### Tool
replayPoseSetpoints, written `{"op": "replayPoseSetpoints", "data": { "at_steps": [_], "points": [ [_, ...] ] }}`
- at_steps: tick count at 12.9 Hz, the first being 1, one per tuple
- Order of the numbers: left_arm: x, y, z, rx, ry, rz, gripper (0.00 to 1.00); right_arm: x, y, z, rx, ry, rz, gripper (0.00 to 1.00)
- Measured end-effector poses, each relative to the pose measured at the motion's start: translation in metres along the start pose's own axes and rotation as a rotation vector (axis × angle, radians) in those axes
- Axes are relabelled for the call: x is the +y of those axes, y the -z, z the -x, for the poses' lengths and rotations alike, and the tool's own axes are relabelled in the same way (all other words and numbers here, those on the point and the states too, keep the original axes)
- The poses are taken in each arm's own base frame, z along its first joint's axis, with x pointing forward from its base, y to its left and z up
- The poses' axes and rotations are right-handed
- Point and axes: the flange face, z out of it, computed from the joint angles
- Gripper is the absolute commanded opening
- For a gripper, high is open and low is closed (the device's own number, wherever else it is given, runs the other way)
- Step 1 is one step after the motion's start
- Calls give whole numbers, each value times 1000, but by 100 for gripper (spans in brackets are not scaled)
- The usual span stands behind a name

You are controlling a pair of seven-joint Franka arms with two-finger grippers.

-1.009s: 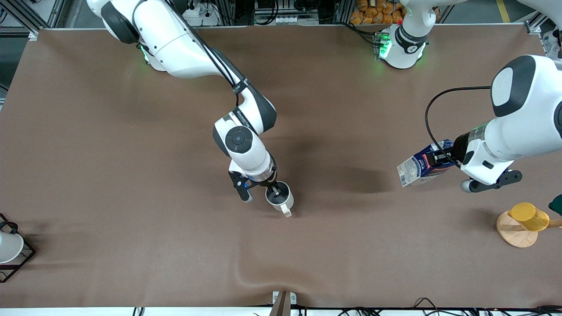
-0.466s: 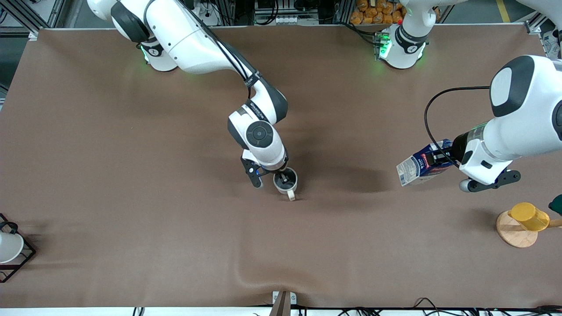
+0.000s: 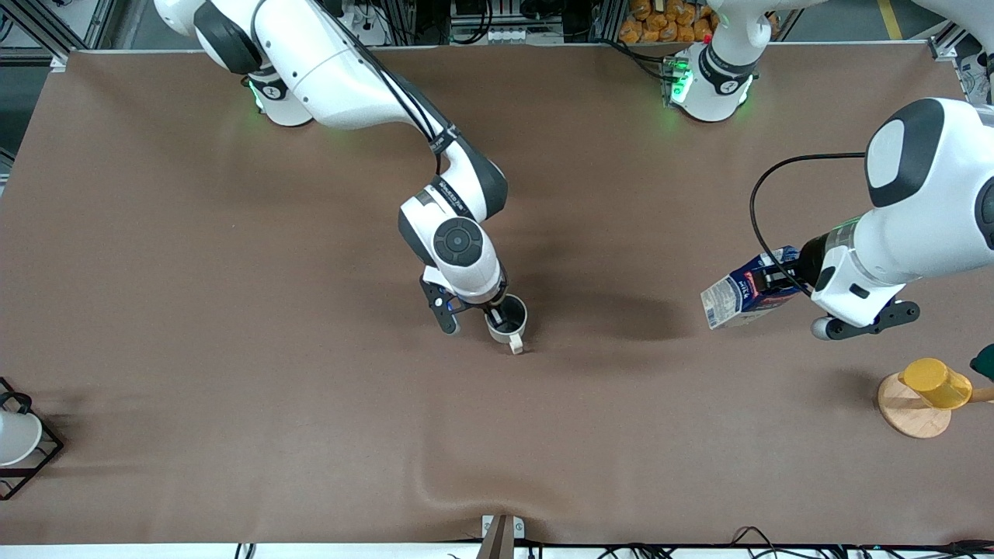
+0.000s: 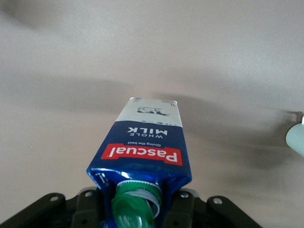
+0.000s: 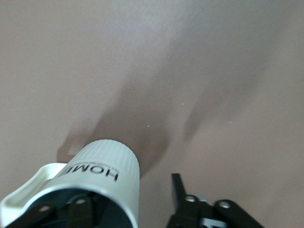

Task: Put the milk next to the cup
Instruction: 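Release the mug with the right gripper while the left gripper carries the carton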

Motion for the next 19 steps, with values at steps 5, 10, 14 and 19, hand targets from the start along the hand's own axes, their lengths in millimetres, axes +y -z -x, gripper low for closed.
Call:
{"op": "replayPoseSetpoints", "data": {
  "at_steps": [5, 10, 14, 19],
  "points": [
    [40, -3, 17, -4, -35, -4, 46, -8, 148, -23, -44, -41, -75, 100],
    [78, 5, 50, -33, -42, -17, 46, 16, 220, -145, -72, -45, 13, 100],
    [156, 3, 108, -47, -20, -14, 45, 32, 190, -234, -87, 12, 84, 100],
    [255, -41, 184, -75, -77, -41, 45, 76, 198, -330, -113, 78, 102, 100]
  ]
}}
